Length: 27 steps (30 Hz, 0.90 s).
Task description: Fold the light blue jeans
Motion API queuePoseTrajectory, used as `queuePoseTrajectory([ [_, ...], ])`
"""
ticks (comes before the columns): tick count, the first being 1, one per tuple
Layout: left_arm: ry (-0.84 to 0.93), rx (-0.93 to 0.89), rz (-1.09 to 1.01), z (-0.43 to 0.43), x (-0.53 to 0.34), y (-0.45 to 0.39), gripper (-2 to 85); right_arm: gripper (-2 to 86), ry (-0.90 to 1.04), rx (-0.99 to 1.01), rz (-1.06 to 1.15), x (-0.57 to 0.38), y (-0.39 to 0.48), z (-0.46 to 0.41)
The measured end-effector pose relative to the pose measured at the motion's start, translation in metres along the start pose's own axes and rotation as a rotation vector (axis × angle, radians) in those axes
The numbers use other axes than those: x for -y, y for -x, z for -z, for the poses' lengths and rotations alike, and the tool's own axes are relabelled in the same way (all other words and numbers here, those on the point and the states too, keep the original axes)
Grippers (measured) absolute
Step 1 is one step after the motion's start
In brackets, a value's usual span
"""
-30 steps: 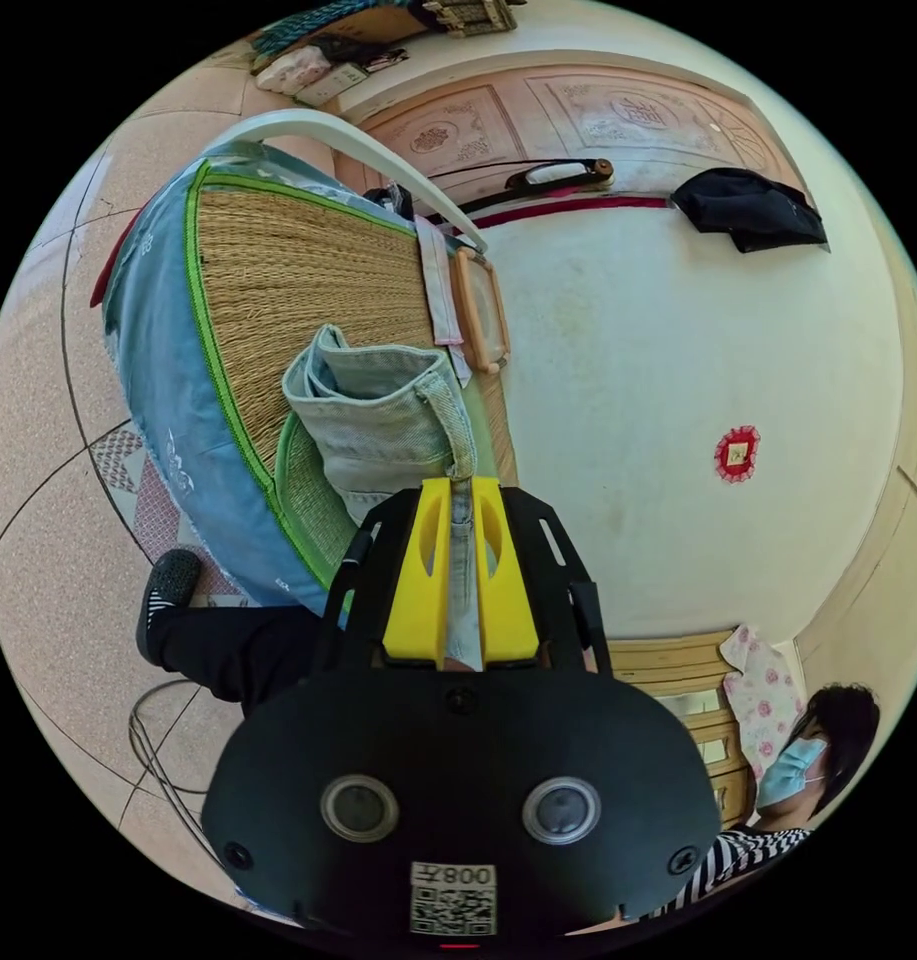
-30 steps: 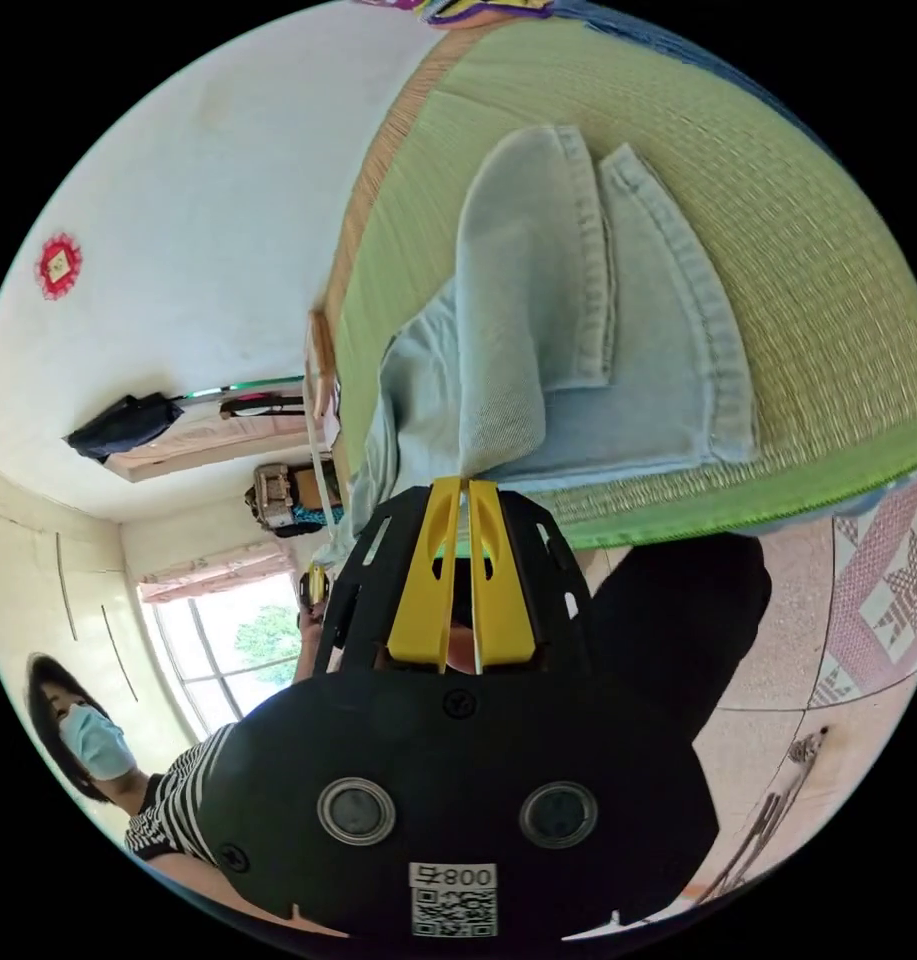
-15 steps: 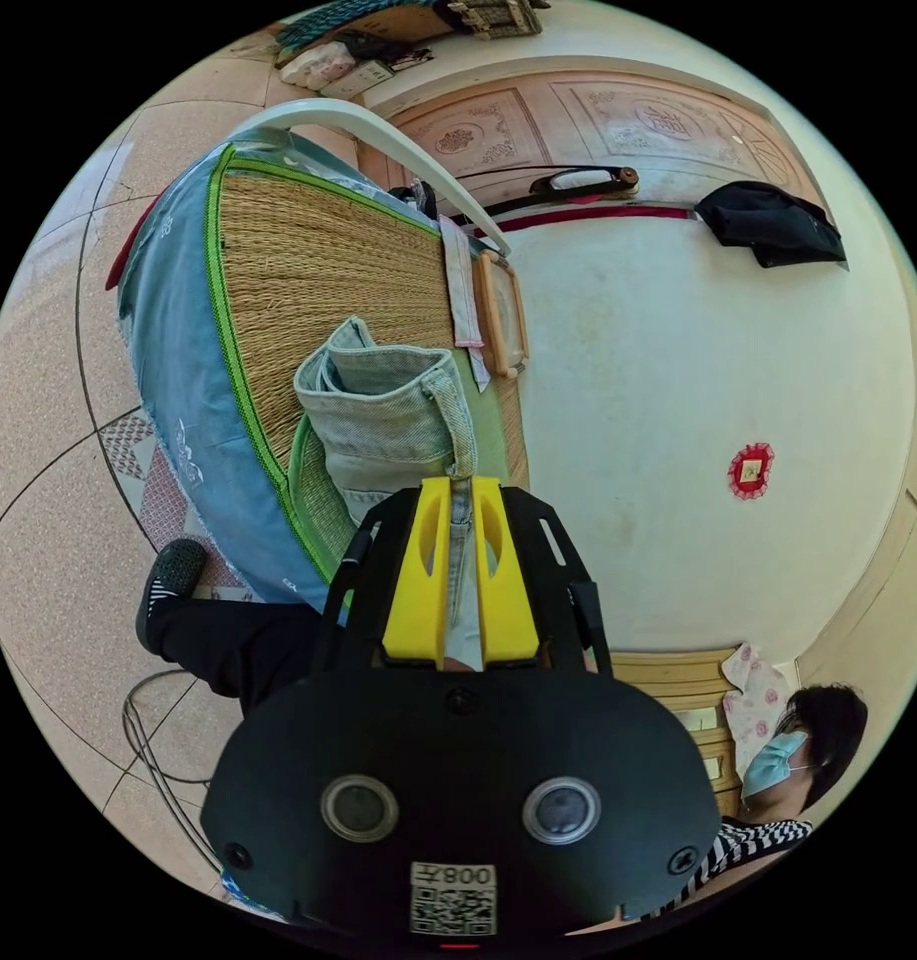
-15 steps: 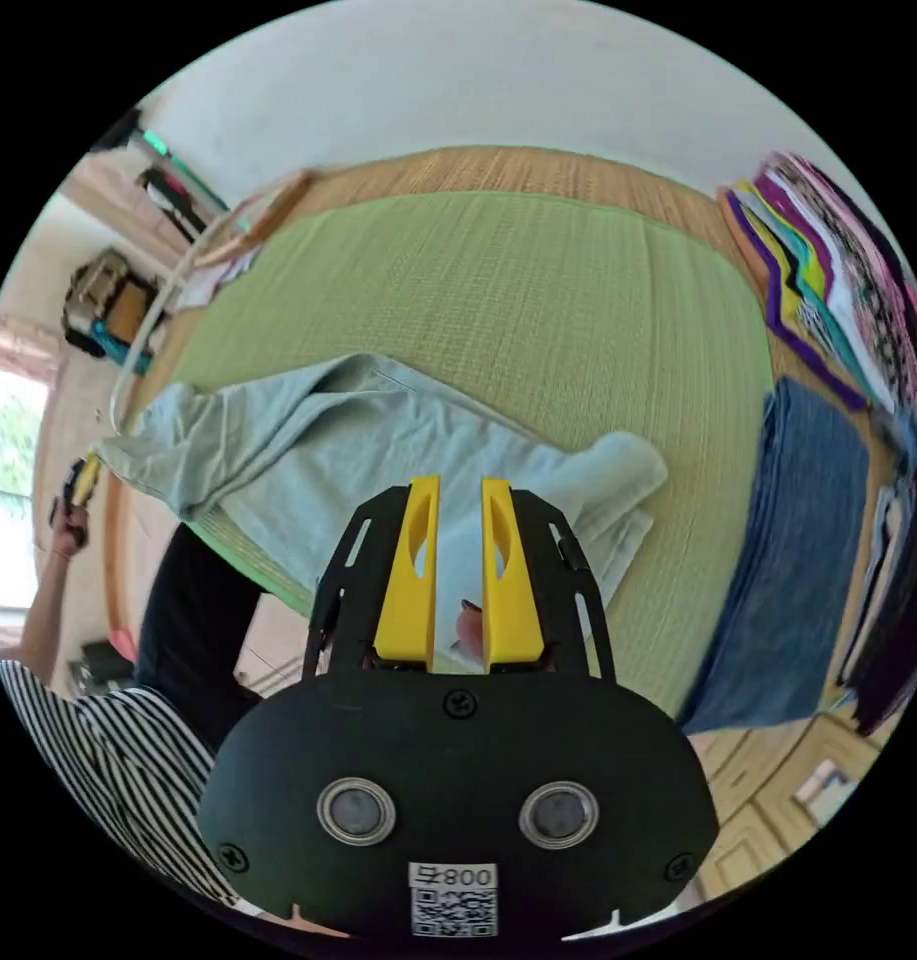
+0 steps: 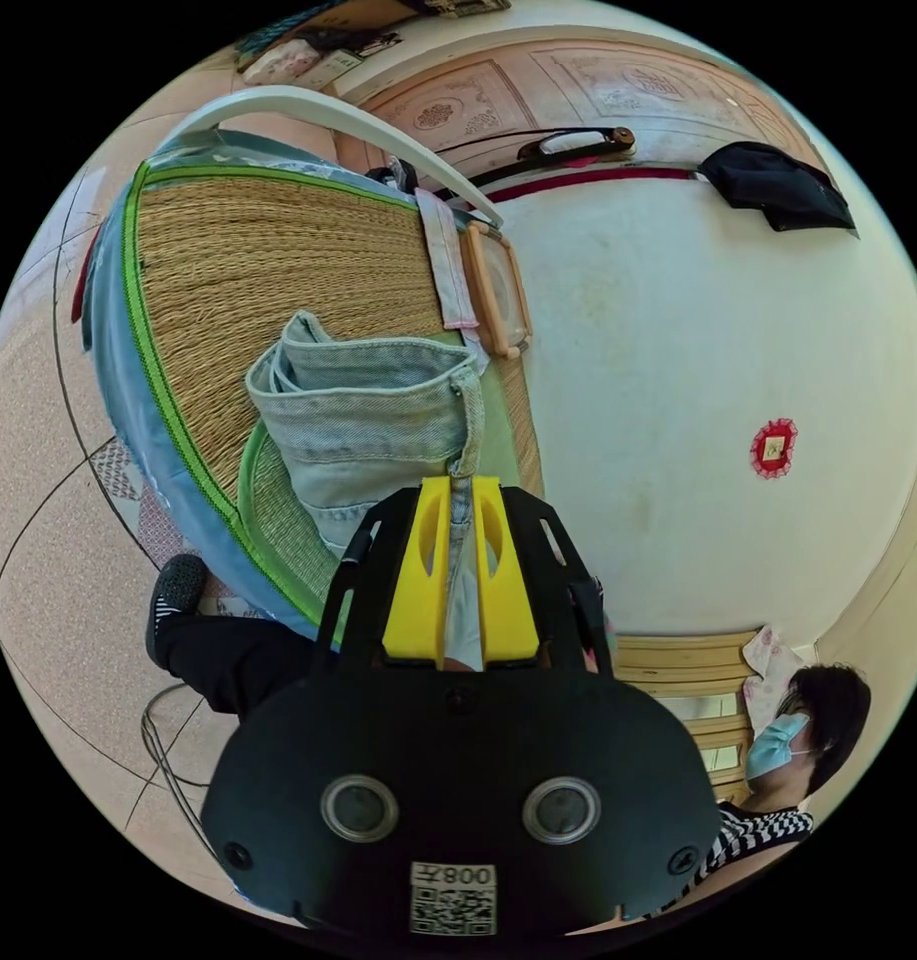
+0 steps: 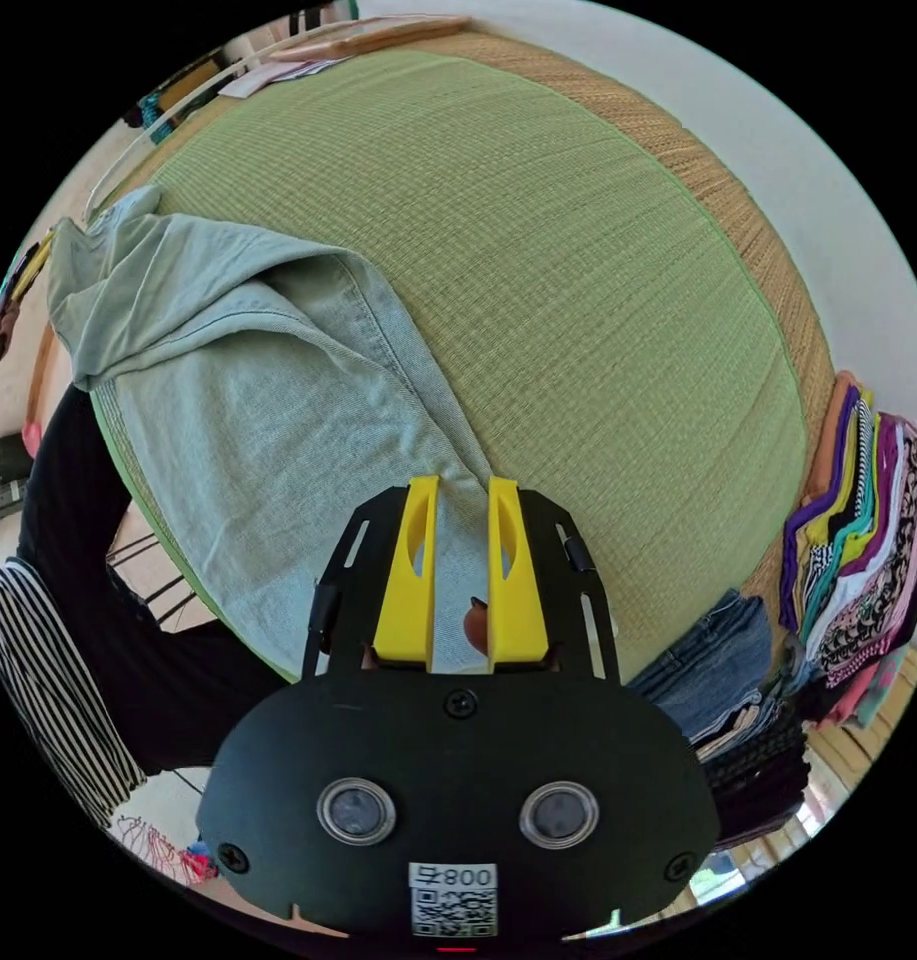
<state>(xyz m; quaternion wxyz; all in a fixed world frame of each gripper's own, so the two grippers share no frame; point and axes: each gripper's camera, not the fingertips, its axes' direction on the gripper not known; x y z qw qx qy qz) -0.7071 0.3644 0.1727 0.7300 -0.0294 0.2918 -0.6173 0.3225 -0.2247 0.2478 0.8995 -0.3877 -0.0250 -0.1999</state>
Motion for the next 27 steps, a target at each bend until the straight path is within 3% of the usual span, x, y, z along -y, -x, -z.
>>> queuePoseTrajectory([
  [12,0.008,-0.062,-0.028,-0.034,0.018,-0.043,3.0,2.3,0.024,0.154,-0.058,0.01,-0.013,0.03],
  [16,-0.005,-0.119,-0.119,-0.048,0.042,-0.089,2.8,1.6,-0.148,0.117,-0.125,-0.006,-0.036,0.096],
  [23,-0.044,-0.279,-0.295,-0.065,0.071,-0.172,2.6,1.5,-0.465,-0.154,-0.209,-0.08,-0.055,0.247],
  [27,-0.062,-0.331,-0.321,-0.06,0.071,-0.17,2.5,1.6,-0.591,-0.157,-0.259,-0.151,-0.047,0.27],
])
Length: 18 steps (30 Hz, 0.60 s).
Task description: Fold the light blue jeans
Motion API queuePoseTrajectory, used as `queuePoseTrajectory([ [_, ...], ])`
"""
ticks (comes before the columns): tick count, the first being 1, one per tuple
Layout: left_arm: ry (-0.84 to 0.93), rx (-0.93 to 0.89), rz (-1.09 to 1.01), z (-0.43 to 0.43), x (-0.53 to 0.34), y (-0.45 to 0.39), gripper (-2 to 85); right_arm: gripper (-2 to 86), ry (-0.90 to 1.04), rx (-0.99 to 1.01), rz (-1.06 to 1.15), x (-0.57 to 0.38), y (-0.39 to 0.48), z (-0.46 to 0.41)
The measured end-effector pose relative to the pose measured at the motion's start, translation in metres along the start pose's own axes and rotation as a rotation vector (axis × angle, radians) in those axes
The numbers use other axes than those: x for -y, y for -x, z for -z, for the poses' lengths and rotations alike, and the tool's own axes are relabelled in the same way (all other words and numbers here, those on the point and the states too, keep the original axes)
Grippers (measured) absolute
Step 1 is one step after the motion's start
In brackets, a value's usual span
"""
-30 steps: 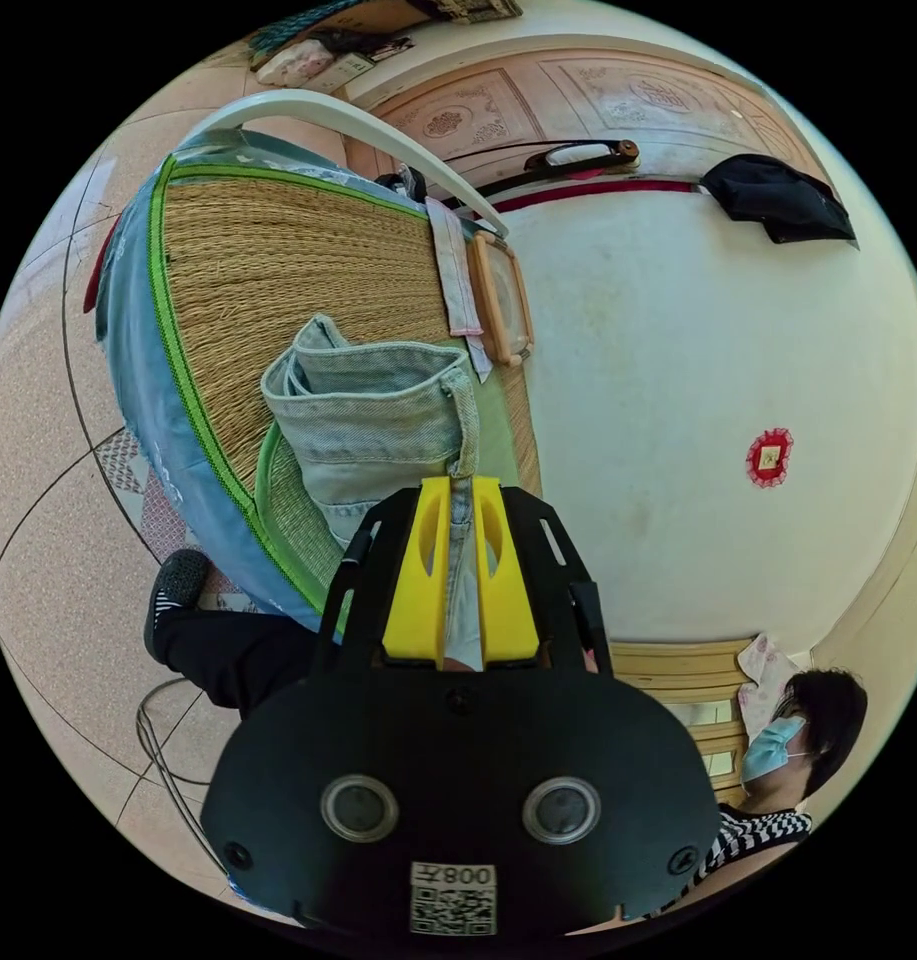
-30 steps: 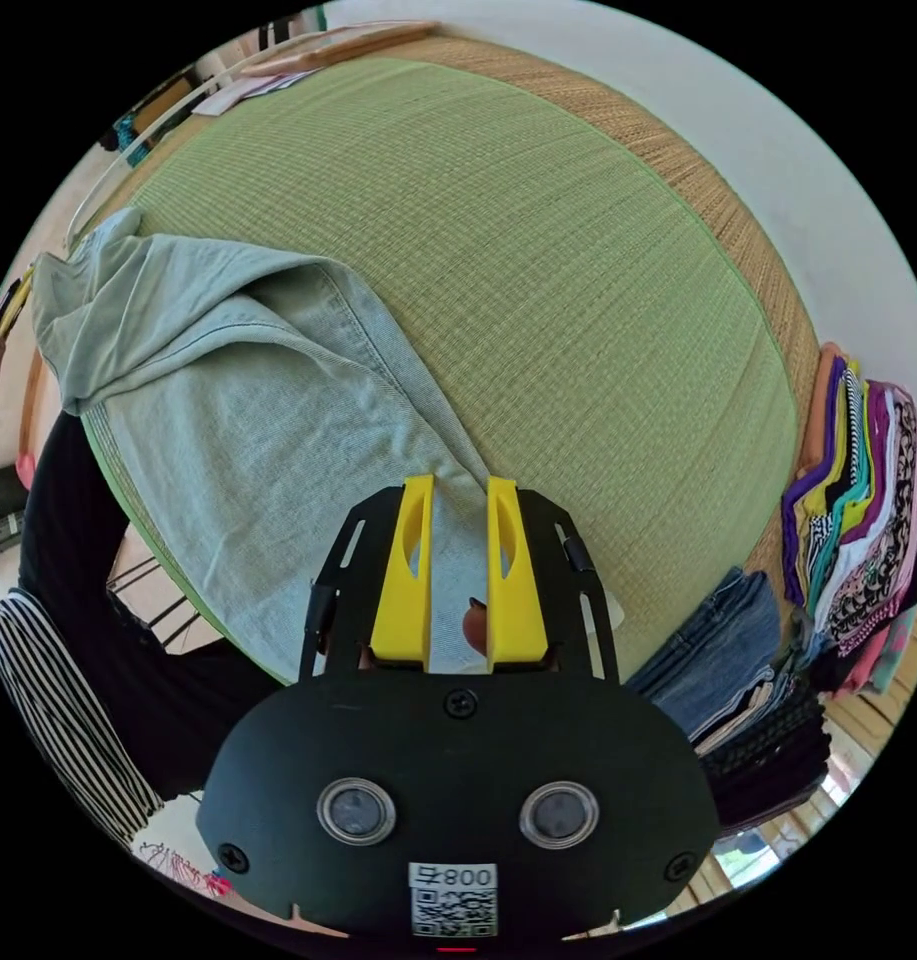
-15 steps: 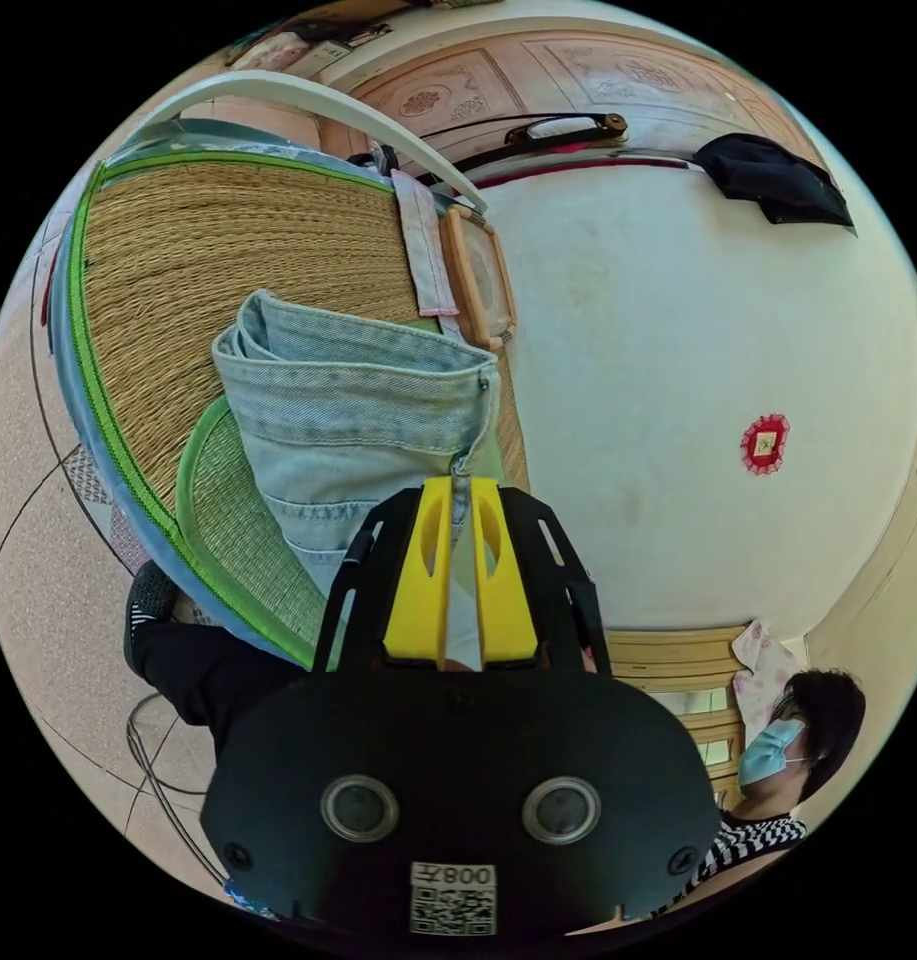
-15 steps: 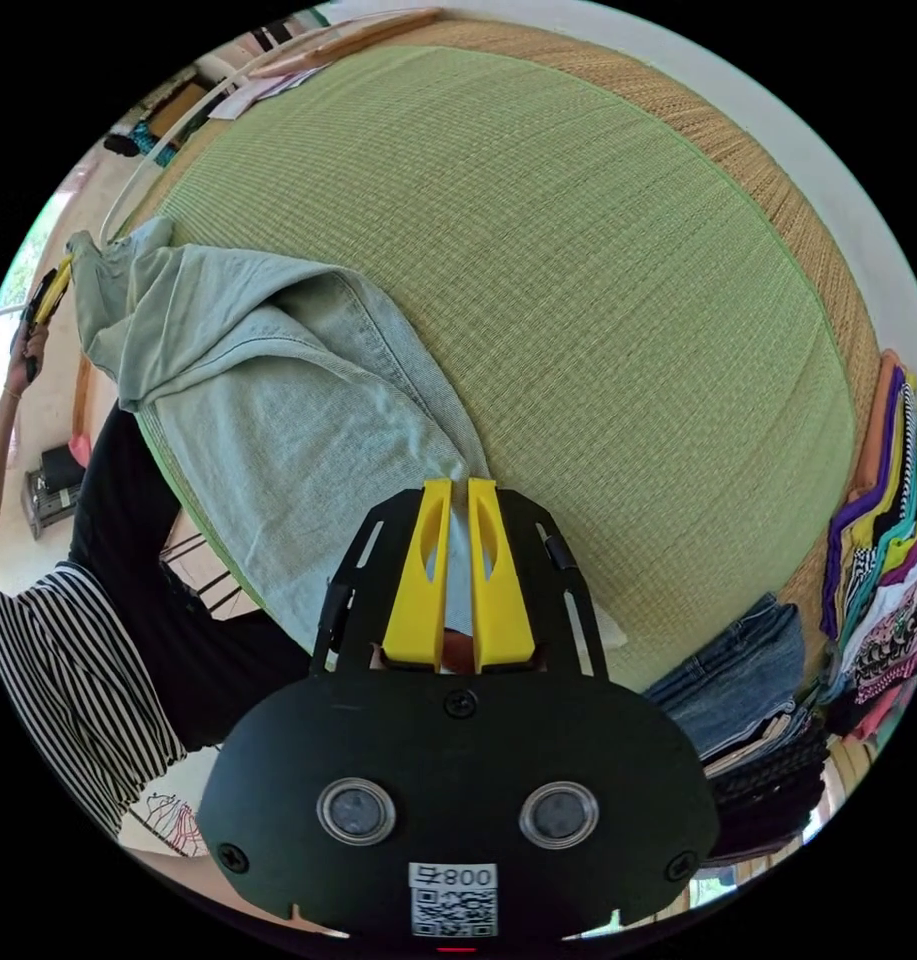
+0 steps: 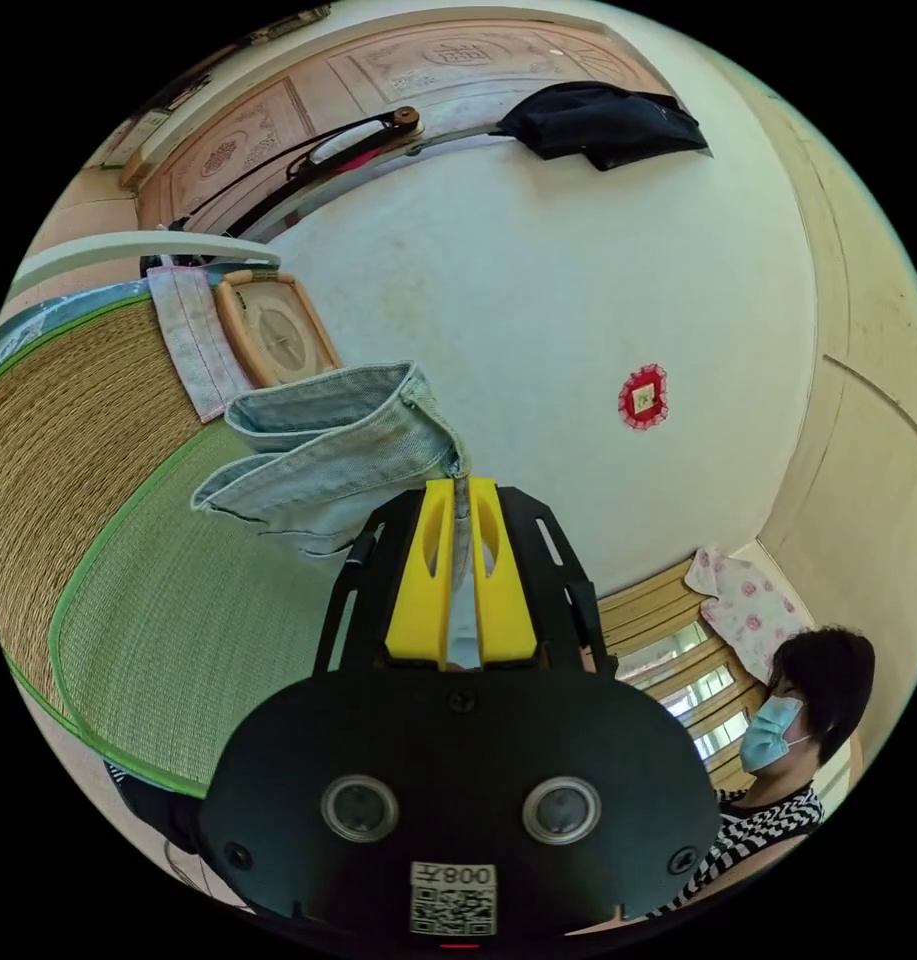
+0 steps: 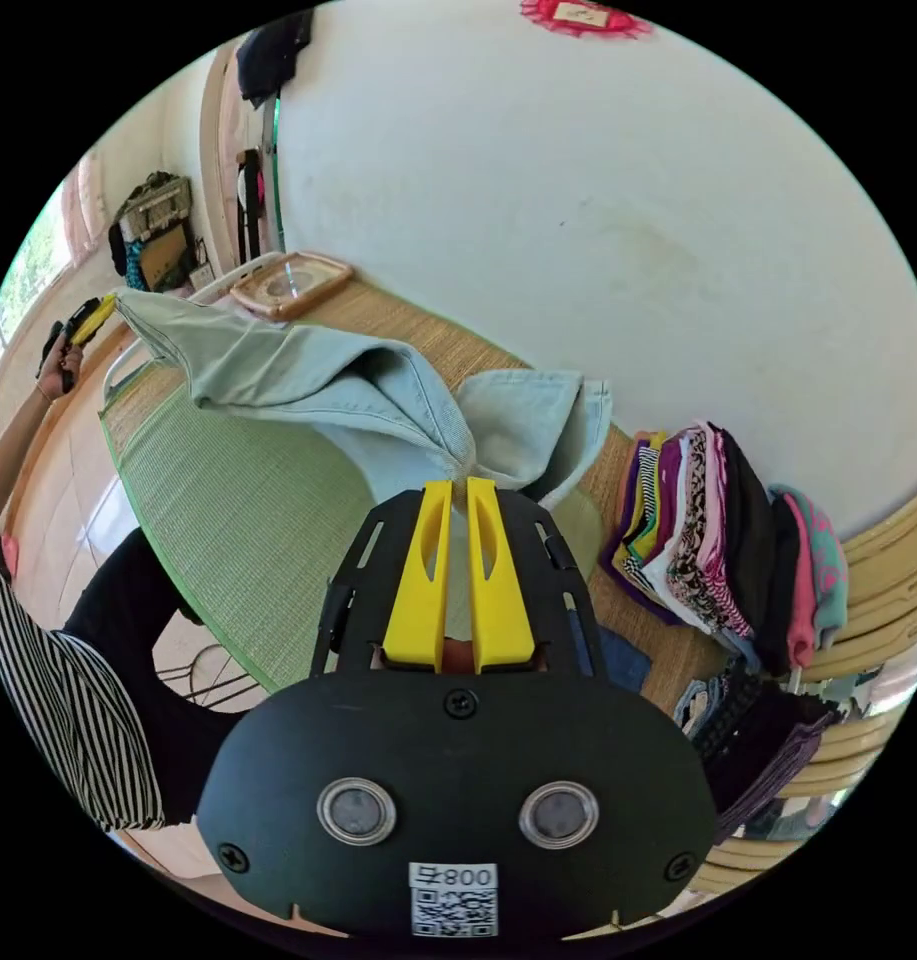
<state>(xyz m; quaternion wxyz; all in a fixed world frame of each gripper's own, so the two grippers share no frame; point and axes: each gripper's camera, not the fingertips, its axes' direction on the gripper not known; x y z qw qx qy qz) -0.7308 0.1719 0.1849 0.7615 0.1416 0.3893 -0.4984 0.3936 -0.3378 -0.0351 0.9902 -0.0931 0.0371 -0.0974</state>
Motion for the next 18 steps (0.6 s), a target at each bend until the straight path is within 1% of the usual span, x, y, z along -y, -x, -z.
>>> queuePoseTrajectory([
  [3,0.042,0.086,0.067,0.008,-0.014,0.028,2.3,1.9,0.017,0.051,-0.045,-0.061,0.002,0.002],
  [4,0.089,0.15,0.136,0.011,-0.024,0.048,2.0,1.9,0.073,0.088,-0.098,-0.088,0.002,-0.012],
  [5,0.093,0.232,0.222,0.017,-0.036,0.067,1.8,1.7,0.141,0.116,-0.179,-0.118,-0.001,-0.032],
  [6,0.078,0.264,0.259,0.022,-0.043,0.076,1.5,1.5,0.174,0.126,-0.228,-0.134,-0.003,-0.043],
  [8,0.037,0.352,0.401,0.042,-0.067,0.104,0.8,1.0,0.368,0.134,-0.433,-0.2,-0.013,-0.09],
  [10,-0.008,0.371,0.451,0.052,-0.08,0.111,0.6,1.0,0.448,0.197,-0.548,-0.24,-0.017,-0.111],
  [12,0.014,0.372,0.444,0.049,-0.083,0.11,0.6,1.4,0.416,0.243,-0.647,-0.263,-0.021,-0.111],
  [14,0.099,0.385,0.4,0.029,-0.078,0.102,0.8,2.4,0.342,0.276,-0.708,-0.27,-0.028,-0.105],
  [18,0.197,0.356,0.309,-0.023,-0.062,0.087,2.0,4.1,0.276,0.298,-0.673,-0.245,-0.035,-0.106],
])
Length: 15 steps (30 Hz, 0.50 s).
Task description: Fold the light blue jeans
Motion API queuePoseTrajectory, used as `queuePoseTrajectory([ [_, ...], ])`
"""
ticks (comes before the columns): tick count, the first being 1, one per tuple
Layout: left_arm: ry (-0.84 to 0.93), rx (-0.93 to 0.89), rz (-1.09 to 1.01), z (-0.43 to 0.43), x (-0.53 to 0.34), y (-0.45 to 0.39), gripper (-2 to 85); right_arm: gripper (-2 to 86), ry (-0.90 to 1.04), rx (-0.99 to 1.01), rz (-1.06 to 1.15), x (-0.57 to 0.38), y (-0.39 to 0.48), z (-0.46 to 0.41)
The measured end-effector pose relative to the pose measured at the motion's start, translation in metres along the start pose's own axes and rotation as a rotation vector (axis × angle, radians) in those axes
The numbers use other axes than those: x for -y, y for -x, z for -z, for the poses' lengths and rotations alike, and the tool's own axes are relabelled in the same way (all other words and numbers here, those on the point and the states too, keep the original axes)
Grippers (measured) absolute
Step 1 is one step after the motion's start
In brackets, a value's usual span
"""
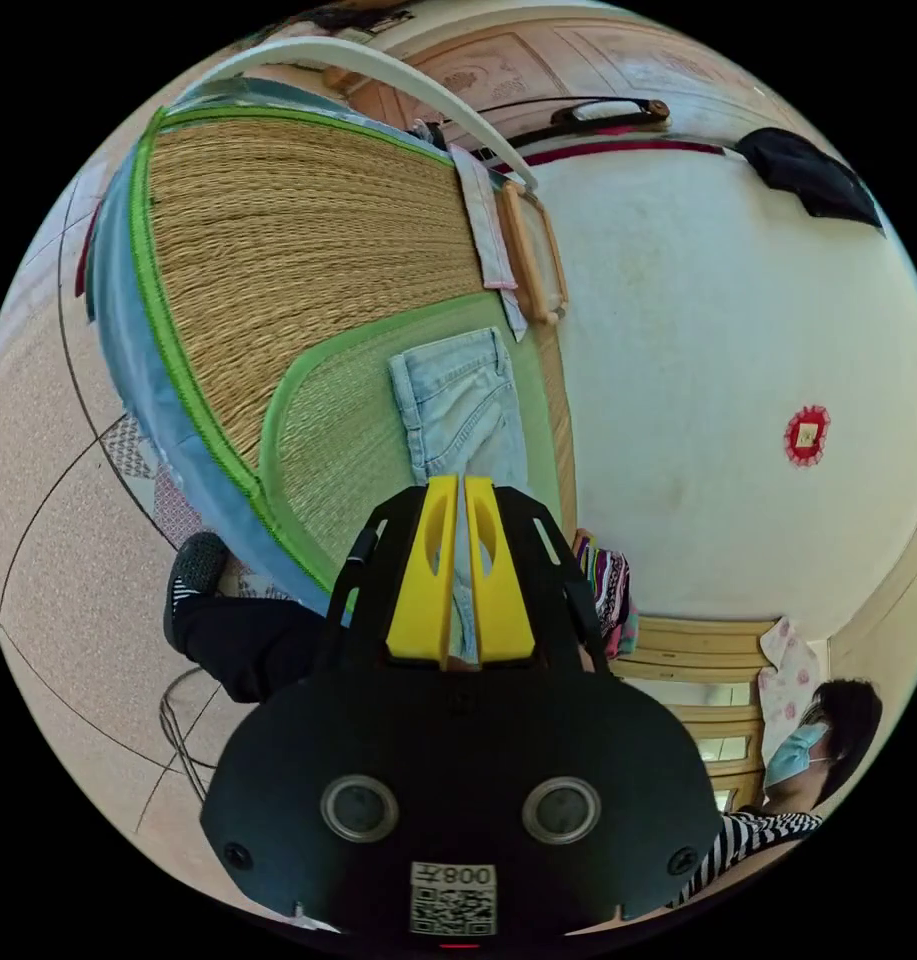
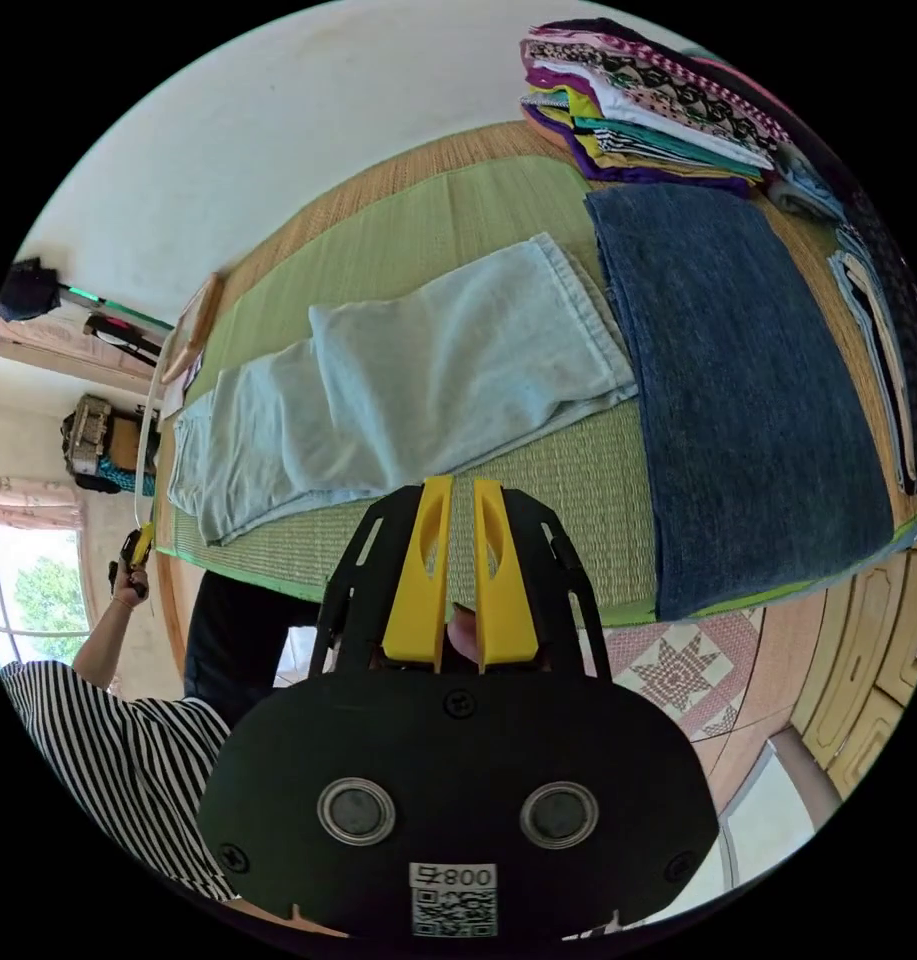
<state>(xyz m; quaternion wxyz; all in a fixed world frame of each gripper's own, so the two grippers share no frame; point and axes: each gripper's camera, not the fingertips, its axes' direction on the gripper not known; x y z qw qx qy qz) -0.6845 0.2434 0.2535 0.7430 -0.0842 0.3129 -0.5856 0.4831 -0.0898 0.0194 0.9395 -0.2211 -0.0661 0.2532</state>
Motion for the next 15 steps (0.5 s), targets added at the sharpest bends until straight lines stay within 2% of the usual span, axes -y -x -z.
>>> queuePoseTrajectory([
  [3,0.093,0.001,-0.097,-0.043,0.017,-0.036,3.9,5.5,-0.002,-0.04,0.074,0.029,0.025,-0.005],
  [5,0.152,0.067,-0.176,-0.077,0.029,-0.067,5.6,6.8,0.021,-0.104,0.131,0.054,0.047,-0.017],
  [8,0.169,0.176,-0.261,-0.11,0.047,-0.102,6.7,7.8,0.048,-0.207,0.182,0.084,0.069,-0.035],
  [15,0.17,0.375,-0.307,-0.165,0.087,-0.141,7.3,7.7,0.106,-0.338,0.203,0.137,0.094,-0.071],
])
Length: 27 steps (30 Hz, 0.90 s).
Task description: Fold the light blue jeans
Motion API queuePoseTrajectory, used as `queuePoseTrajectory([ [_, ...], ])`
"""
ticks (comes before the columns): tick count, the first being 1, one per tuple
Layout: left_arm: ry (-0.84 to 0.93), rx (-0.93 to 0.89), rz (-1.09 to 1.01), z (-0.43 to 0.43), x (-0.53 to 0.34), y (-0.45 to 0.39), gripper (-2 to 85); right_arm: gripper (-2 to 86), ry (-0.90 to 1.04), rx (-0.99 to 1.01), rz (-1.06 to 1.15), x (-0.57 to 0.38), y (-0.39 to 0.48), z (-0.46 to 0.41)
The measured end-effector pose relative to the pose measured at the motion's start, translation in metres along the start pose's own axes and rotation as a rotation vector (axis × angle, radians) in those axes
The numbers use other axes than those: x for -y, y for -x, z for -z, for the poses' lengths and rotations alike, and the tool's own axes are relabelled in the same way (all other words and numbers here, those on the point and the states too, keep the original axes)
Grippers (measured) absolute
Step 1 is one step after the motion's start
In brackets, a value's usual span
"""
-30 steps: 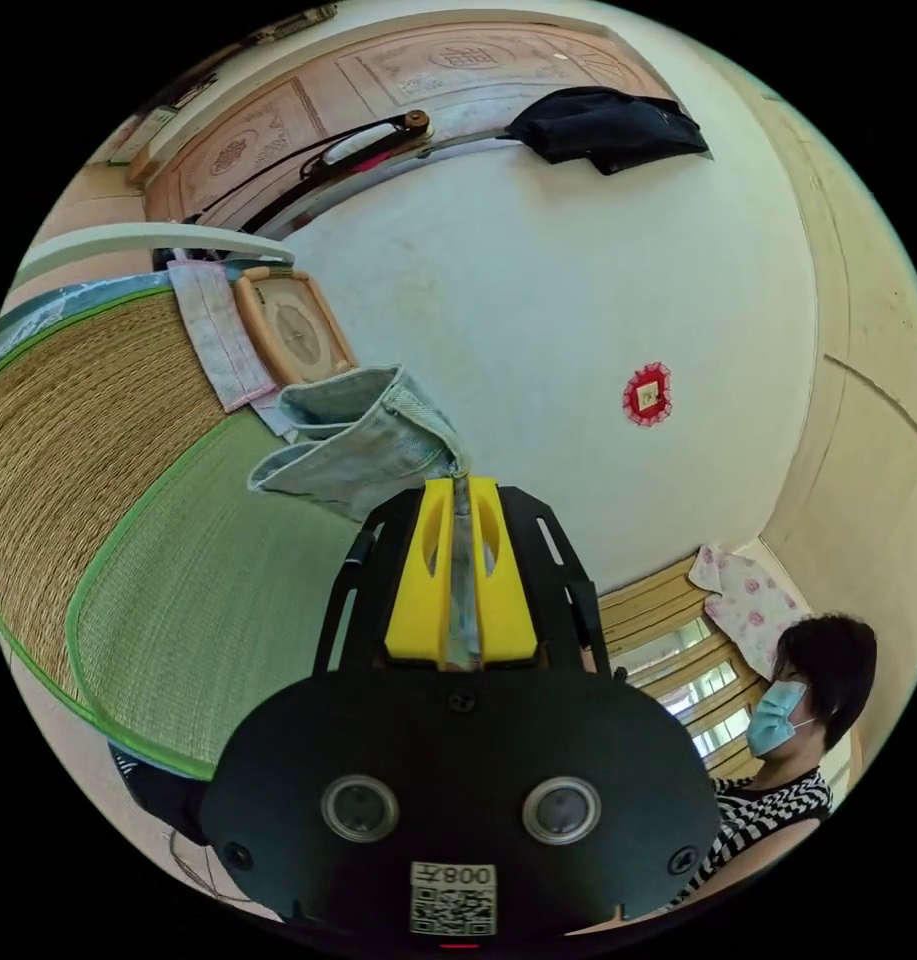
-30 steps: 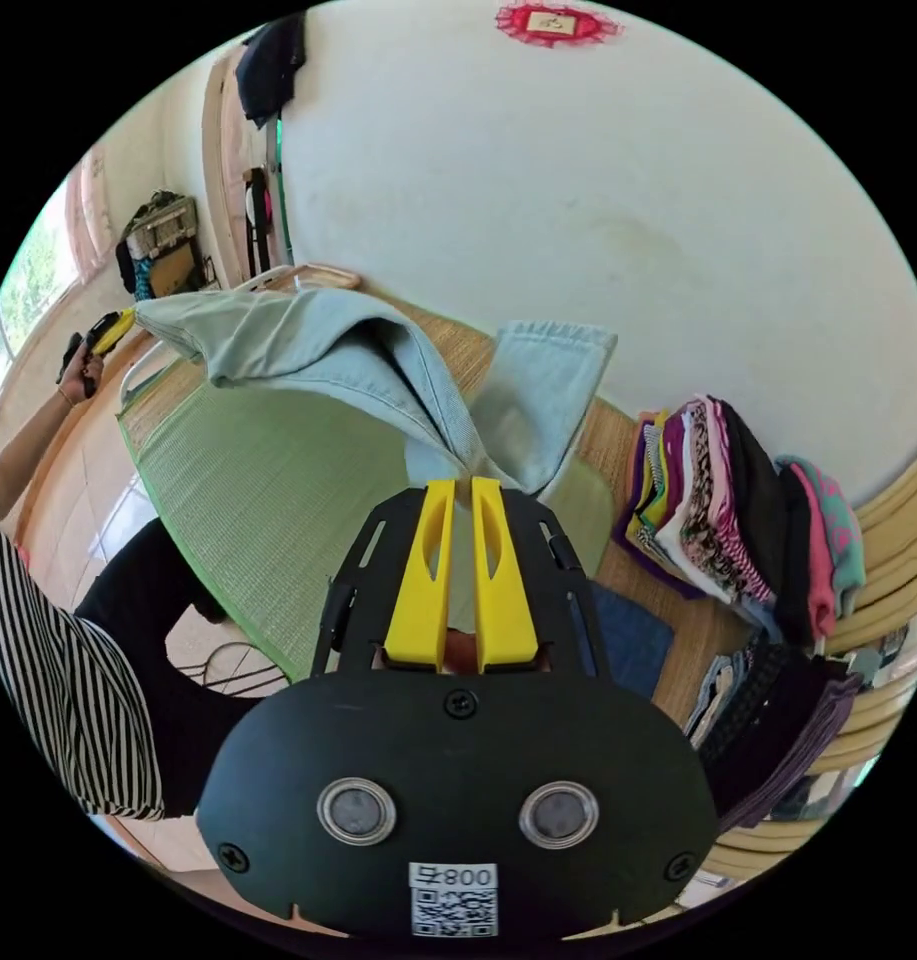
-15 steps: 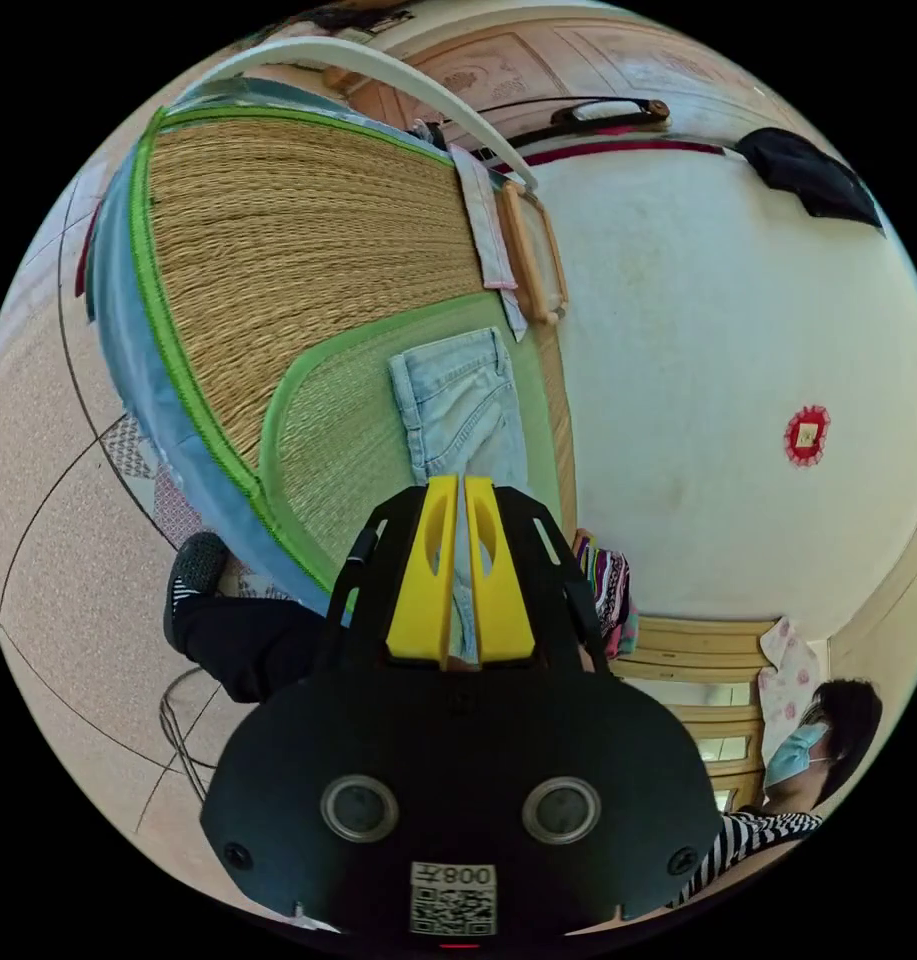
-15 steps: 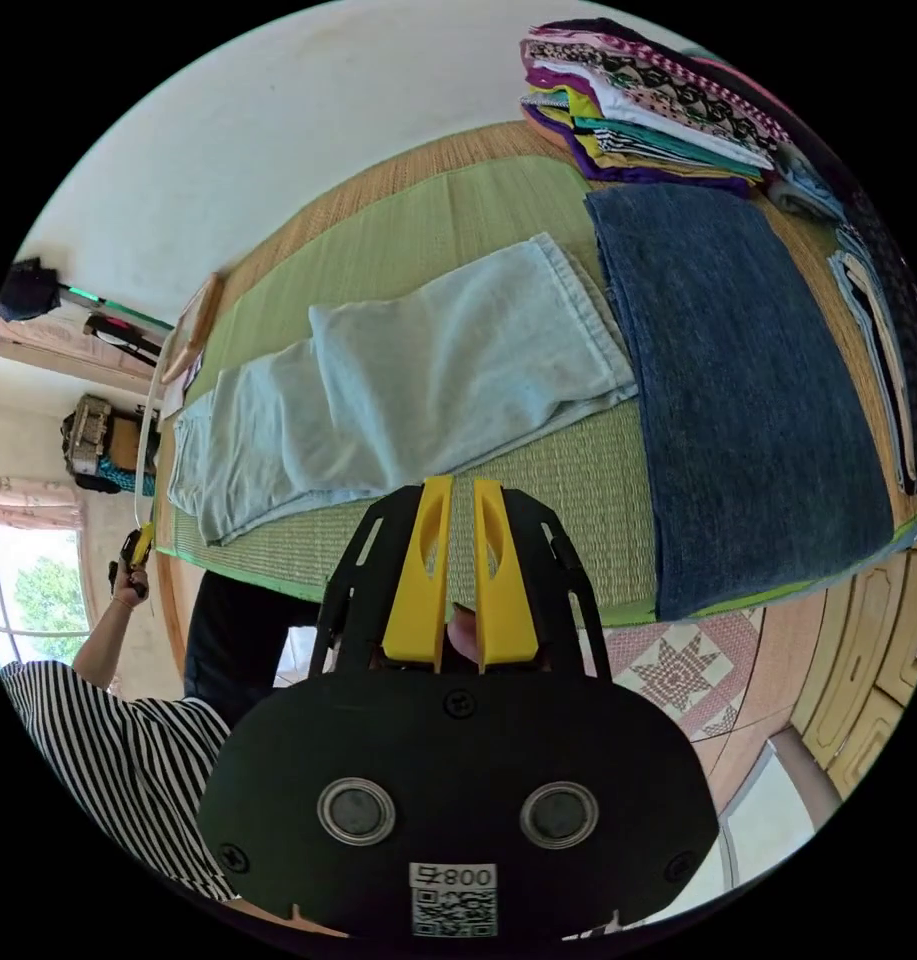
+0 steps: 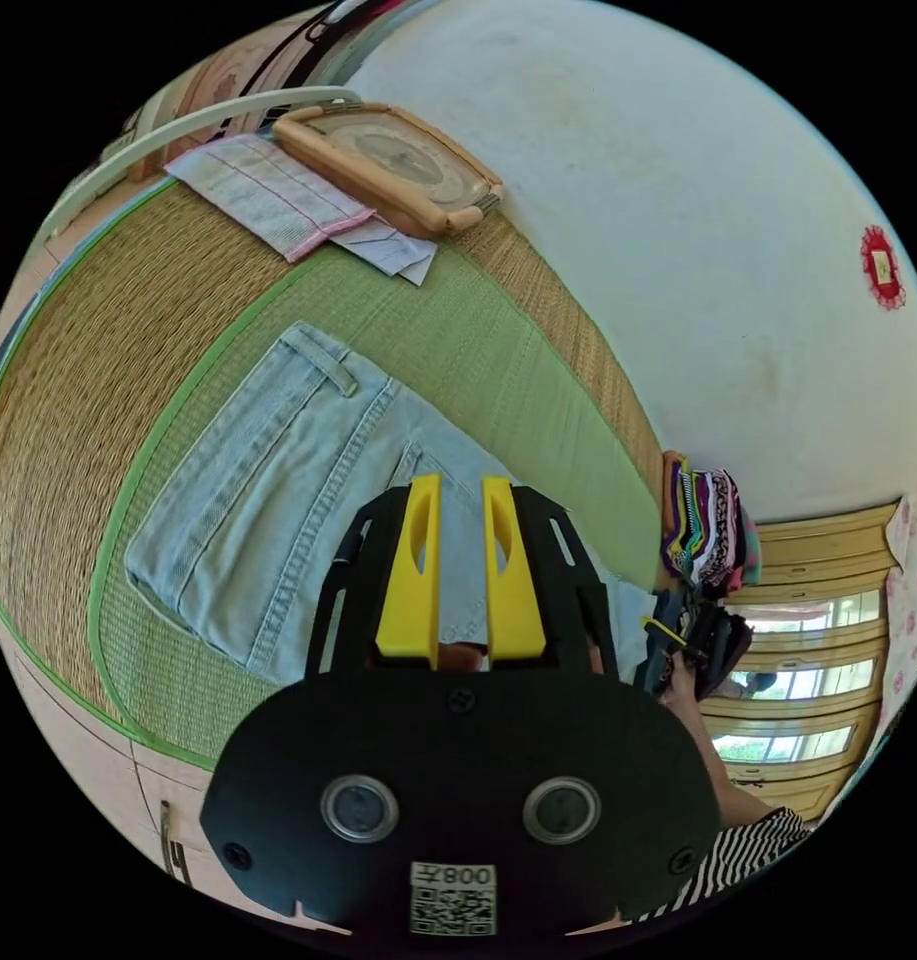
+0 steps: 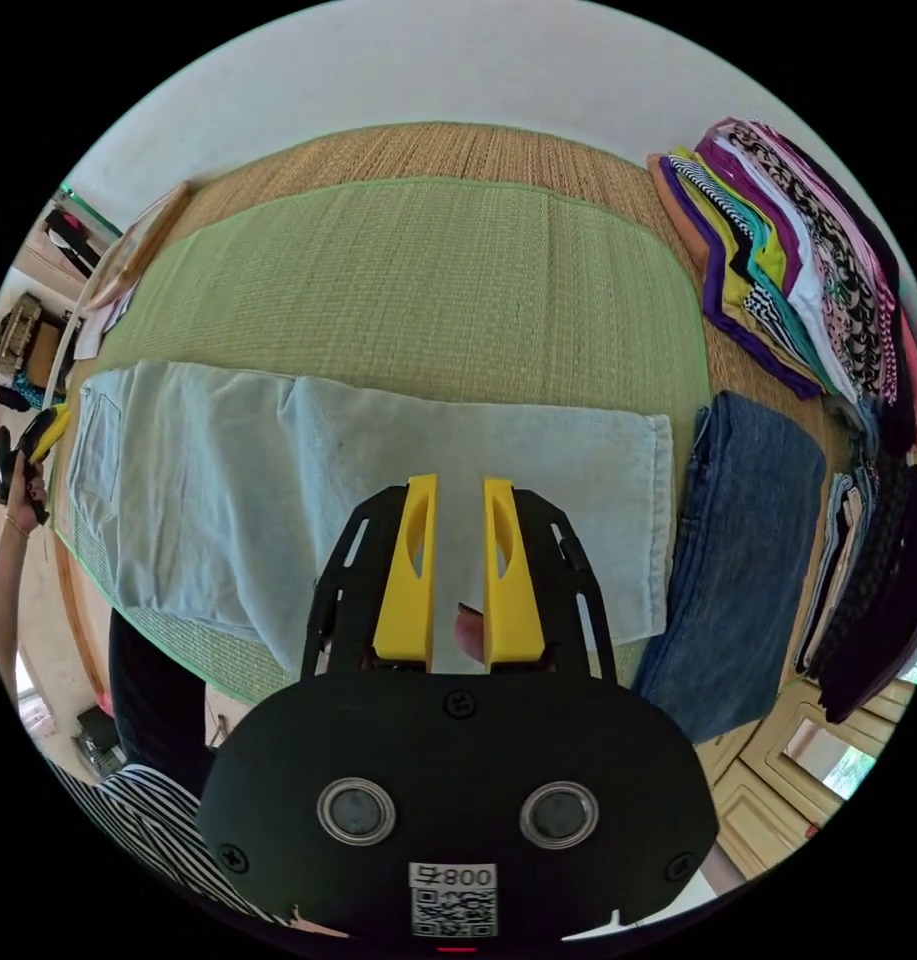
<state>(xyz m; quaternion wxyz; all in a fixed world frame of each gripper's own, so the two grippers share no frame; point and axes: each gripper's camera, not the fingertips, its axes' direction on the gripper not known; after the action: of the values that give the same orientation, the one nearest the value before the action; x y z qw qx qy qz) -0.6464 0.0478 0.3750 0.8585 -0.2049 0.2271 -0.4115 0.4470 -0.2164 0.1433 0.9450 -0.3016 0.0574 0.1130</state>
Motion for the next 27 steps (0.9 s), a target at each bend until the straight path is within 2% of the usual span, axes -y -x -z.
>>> queuePoseTrajectory([
  [8,0.111,0.181,0.028,-0.05,0.042,-0.017,6.8,6.6,0.067,-0.068,0.036,0.032,0.016,-0.028],
  [12,0.092,0.211,0.029,-0.053,0.046,-0.019,4.2,5.0,0.062,-0.076,0.067,0.028,0.017,-0.029],
  [21,0.028,0.104,-0.012,-0.024,0.036,-0.017,0.2,0.5,0.054,-0.021,0.015,0.016,-0.008,-0.024],
  [27,-0.055,-0.028,-0.015,0.018,0.016,-0.005,0.0,0.1,-0.051,0.069,-0.049,-0.016,-0.041,0.009],
])
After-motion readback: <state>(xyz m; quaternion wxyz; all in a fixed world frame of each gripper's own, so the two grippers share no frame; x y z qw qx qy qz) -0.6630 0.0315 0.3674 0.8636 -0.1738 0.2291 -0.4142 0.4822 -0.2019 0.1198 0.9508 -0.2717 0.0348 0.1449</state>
